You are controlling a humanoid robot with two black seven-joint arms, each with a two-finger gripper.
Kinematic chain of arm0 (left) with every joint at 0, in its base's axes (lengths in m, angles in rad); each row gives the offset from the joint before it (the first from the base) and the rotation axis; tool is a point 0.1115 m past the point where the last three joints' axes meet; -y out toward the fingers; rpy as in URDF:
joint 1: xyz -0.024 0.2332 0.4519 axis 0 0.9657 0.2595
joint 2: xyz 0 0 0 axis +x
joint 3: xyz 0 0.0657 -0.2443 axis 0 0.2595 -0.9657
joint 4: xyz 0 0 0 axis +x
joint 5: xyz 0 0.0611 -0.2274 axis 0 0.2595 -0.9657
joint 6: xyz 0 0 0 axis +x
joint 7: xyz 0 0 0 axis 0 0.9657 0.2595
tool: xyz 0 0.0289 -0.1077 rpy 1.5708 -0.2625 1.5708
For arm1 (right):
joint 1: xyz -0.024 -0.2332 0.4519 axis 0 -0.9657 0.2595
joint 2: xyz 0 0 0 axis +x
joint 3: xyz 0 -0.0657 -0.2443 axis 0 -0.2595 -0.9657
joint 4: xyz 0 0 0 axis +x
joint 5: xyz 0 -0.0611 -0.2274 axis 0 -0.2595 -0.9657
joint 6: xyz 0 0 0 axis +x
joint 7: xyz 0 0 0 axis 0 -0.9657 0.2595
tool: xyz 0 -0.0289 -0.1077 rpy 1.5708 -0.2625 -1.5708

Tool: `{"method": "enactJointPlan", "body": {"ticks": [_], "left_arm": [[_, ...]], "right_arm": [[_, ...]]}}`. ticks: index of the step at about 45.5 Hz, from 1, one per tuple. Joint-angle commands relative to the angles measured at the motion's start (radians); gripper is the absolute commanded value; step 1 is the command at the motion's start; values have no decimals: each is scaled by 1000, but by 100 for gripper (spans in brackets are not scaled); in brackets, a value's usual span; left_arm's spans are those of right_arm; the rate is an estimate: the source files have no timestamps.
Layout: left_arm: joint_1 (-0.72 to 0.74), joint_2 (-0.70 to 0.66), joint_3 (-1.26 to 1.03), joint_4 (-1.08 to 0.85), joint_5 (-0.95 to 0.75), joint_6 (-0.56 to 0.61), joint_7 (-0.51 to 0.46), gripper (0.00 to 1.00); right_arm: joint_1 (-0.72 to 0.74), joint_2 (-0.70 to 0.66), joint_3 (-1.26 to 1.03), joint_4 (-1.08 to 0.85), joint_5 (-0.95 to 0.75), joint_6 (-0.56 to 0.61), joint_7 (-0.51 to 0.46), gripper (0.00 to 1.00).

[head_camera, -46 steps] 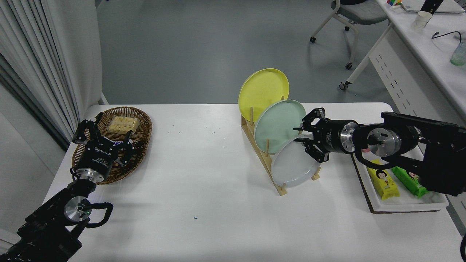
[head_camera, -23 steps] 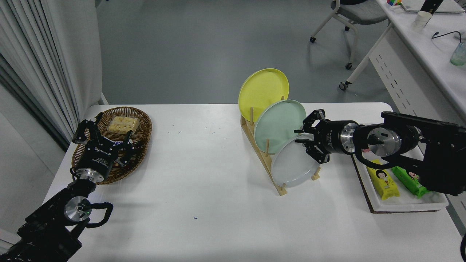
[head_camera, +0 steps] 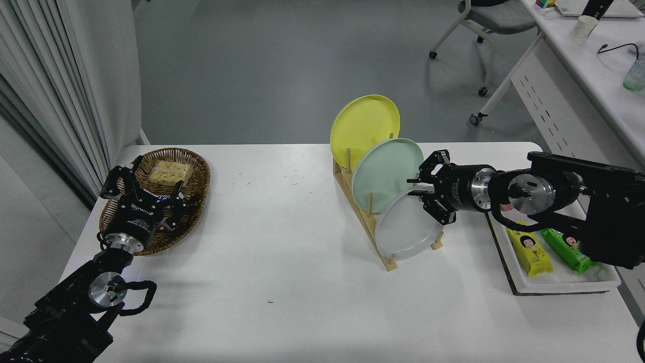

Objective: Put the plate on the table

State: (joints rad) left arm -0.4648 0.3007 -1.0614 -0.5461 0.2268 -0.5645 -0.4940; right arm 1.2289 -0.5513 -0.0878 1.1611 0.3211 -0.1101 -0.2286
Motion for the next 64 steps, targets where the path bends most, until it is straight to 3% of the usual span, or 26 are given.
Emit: {"method": "enactJointPlan", "body": {"ticks": [1, 64], "left_arm": [[0, 0, 0, 0, 0, 0, 0, 98], [0, 0, 0, 0, 0, 0, 0, 98]], "right_arm": [[4, -1, 0, 2, 1, 0, -11, 23], [15, -10, -1, 5, 1, 1, -44, 14]]}}
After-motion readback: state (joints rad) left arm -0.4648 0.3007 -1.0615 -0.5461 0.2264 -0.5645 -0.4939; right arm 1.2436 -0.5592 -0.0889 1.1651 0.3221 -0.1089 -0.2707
